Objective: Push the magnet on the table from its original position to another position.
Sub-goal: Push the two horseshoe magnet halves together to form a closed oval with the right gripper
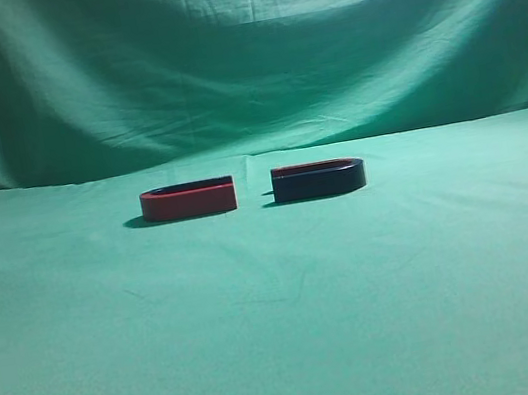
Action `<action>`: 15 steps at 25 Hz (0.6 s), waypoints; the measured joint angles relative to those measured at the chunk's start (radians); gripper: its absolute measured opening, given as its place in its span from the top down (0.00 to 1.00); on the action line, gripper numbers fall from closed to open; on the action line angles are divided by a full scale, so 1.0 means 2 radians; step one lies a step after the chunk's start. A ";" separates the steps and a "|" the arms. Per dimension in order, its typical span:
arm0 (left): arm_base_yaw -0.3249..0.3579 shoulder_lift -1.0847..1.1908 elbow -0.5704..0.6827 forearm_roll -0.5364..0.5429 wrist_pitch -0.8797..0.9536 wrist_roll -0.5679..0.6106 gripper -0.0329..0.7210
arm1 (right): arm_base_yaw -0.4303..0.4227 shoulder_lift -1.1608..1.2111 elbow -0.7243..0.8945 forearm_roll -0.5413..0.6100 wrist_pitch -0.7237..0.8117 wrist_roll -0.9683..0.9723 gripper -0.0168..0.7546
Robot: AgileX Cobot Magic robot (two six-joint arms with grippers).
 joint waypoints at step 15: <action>0.000 0.000 0.000 0.000 0.000 0.000 0.46 | 0.000 0.092 -0.075 -0.007 -0.139 0.025 0.98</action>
